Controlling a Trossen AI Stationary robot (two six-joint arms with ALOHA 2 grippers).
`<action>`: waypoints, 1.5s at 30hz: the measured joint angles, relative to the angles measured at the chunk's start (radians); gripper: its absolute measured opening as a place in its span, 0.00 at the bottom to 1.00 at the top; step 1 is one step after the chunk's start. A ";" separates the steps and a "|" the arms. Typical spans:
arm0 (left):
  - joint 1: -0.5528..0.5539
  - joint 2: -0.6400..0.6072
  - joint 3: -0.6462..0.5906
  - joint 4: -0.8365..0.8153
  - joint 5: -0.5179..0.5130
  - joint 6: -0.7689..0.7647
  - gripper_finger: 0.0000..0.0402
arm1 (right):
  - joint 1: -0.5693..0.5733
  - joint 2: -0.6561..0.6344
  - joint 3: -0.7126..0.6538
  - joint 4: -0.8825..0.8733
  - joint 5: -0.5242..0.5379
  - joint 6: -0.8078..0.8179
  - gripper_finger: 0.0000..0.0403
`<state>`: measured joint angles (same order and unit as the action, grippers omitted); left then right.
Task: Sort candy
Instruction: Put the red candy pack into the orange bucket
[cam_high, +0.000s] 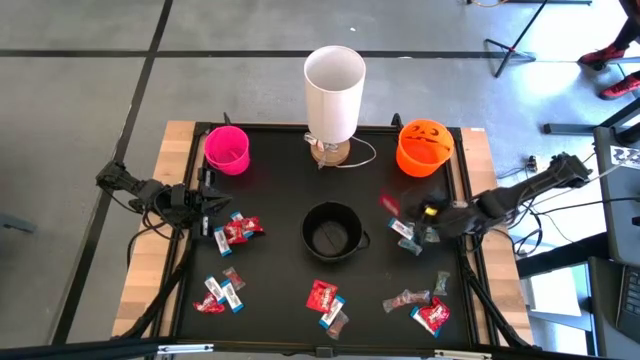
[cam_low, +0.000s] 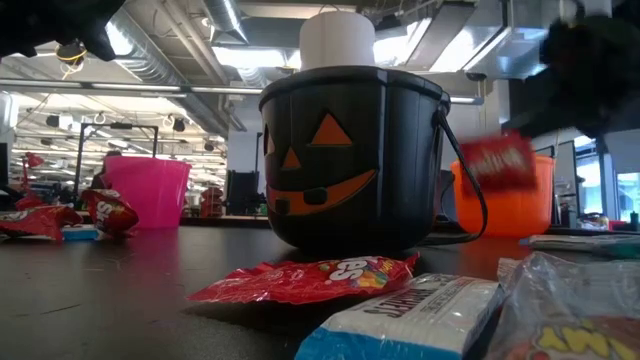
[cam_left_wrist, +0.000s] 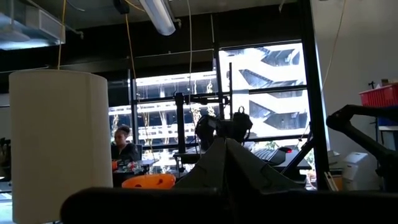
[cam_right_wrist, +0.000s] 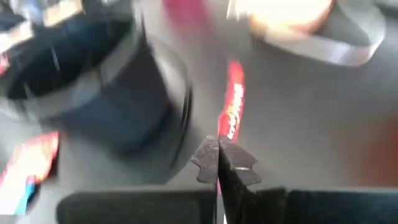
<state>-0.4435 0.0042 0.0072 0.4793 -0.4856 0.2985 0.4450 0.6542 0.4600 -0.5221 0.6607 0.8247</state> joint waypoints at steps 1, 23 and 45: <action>0.000 0.000 0.000 0.000 0.000 0.000 0.01 | 0.000 -0.011 0.017 0.002 0.052 -0.025 0.00; 0.000 0.000 0.000 0.000 0.000 0.000 0.01 | -0.242 -0.054 0.061 -0.135 0.823 -0.153 0.00; 0.000 0.000 0.000 0.000 0.000 0.000 0.01 | -0.813 -0.055 0.061 -0.114 0.367 -0.333 0.18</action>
<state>-0.4435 0.0043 0.0071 0.4793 -0.4854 0.2985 -0.3682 0.5995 0.5209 -0.6361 1.0274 0.4915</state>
